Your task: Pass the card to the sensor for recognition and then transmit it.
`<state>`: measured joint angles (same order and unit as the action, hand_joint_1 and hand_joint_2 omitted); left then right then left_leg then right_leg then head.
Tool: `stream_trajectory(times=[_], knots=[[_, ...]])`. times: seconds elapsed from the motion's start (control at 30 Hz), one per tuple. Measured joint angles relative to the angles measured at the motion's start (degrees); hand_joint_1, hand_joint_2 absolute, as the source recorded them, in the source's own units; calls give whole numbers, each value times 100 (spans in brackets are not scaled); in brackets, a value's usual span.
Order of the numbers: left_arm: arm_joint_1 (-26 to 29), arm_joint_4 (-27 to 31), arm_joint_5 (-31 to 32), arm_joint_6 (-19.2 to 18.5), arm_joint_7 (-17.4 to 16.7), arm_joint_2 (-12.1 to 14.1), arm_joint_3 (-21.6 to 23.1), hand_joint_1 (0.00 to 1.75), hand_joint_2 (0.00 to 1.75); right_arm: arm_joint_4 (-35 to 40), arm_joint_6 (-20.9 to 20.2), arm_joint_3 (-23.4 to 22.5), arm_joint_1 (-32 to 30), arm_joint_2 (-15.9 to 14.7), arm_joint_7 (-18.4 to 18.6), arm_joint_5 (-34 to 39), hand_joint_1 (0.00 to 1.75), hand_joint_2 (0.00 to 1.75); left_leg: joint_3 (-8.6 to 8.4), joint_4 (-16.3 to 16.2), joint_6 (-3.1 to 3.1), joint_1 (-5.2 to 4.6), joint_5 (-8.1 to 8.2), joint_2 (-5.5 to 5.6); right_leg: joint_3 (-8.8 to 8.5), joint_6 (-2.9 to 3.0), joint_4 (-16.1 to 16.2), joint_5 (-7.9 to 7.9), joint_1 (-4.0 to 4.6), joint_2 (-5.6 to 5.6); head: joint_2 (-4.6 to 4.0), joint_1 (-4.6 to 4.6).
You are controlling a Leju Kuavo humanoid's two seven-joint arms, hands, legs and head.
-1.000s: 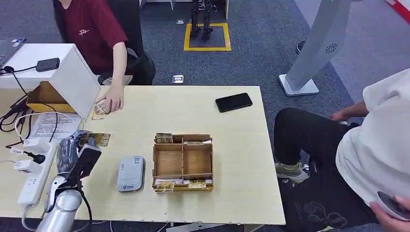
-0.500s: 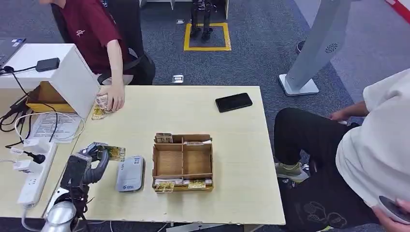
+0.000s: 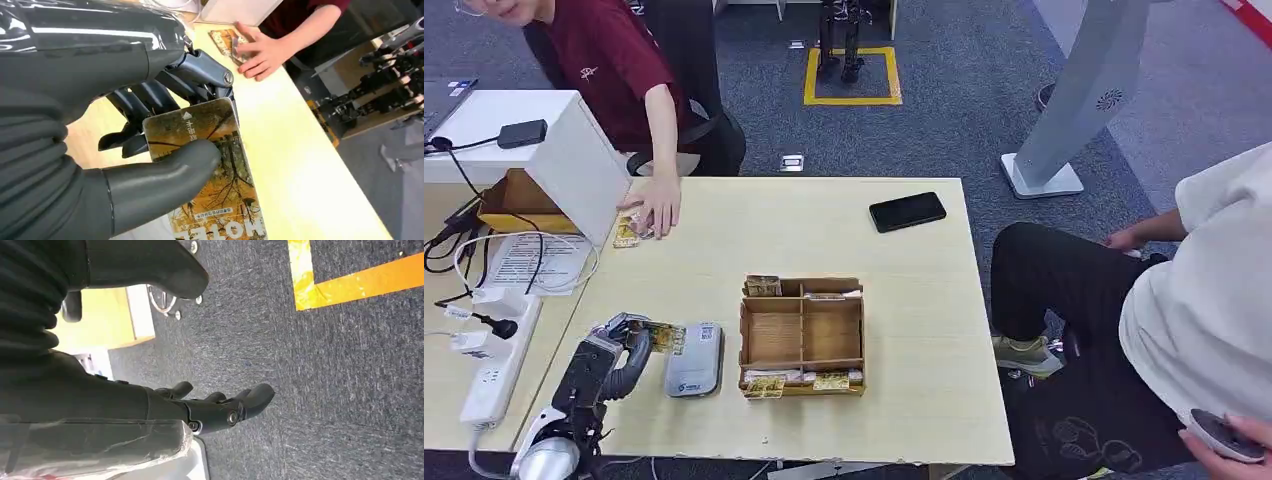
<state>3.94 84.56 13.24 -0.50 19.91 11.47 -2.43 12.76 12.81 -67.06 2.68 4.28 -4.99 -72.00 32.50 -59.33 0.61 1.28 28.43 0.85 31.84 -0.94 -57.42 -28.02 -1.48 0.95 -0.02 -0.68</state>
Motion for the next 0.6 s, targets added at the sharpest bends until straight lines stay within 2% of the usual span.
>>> stream_trajectory(times=[0.6], knots=[[85,22,547,306,-70,-116,0,175,175,0,-2,-28,2,15,-35,-39,0,175,0,0,0,0,0,0,0,-2,0,-1,0,0,0,0]])
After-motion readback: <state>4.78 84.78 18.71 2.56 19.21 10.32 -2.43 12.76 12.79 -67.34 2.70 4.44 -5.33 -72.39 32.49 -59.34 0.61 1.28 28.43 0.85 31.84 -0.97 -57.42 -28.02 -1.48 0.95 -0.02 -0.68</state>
